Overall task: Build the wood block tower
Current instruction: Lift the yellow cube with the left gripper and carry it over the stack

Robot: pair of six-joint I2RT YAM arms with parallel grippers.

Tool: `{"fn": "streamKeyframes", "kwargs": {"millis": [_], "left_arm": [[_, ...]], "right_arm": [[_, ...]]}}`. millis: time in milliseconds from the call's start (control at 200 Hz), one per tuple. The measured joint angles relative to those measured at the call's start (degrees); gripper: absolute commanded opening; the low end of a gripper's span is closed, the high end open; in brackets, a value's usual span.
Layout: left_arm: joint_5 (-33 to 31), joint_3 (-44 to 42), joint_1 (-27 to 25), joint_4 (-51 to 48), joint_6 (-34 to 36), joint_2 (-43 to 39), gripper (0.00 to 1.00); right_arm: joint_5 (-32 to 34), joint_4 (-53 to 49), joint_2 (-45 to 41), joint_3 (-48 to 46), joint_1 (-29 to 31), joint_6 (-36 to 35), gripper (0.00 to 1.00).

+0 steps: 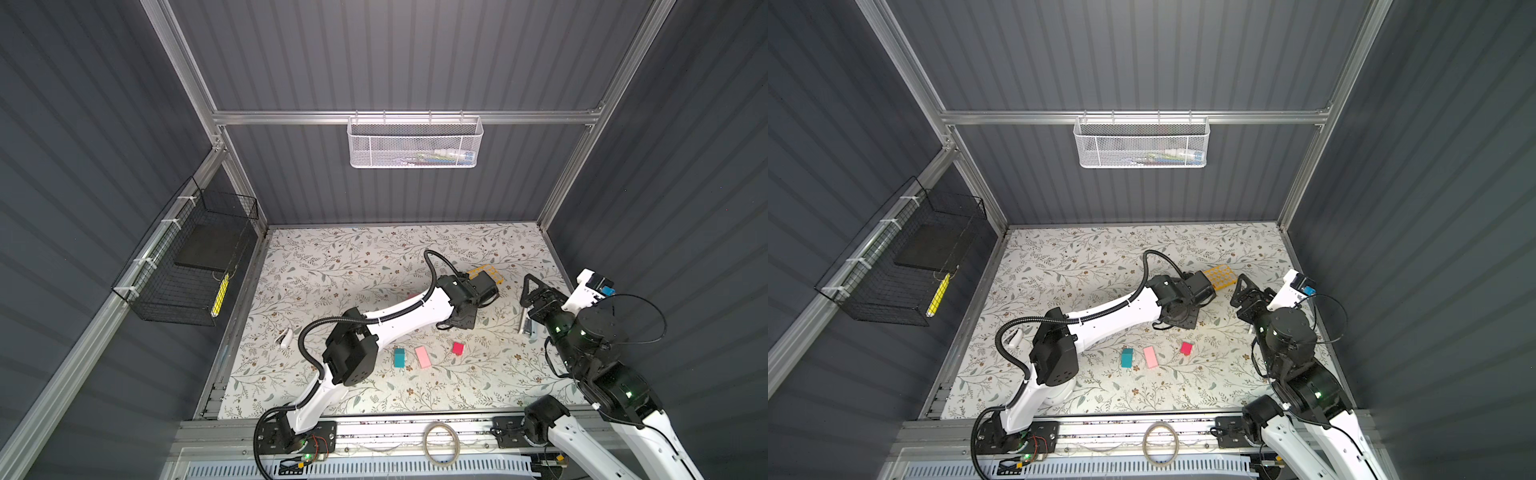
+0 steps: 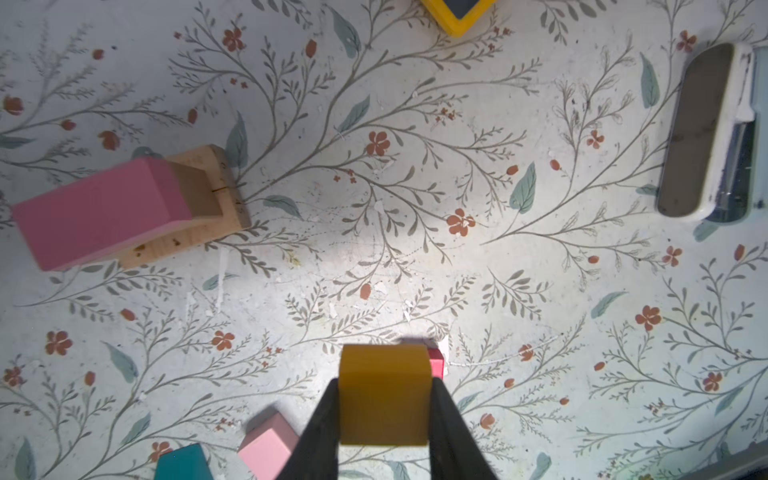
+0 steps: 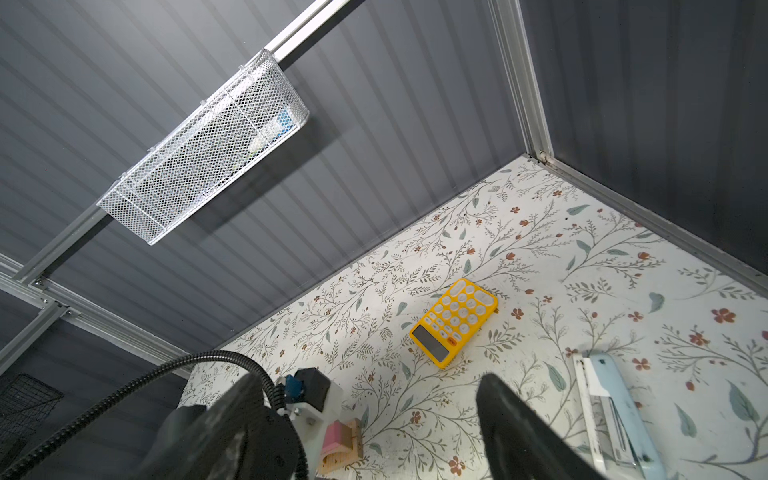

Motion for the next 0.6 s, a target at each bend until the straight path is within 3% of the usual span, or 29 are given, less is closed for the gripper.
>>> {"fn": "streamKeyframes", "kwargs": {"millis": [230,600], "left_arm": [[-2.2,-2.3,1.8,-1.9,0.1,-3.8,0.32],[-2.8,-9.5,10.3,-1.7,0.1,-10.5,0.33]], "right_arm": [[-0.4,0.9,1.7,0.0,0.0,-0.3,0.84],[-1.4,3.1,5.0,0.0,0.0,-0.5,0.84]]}}
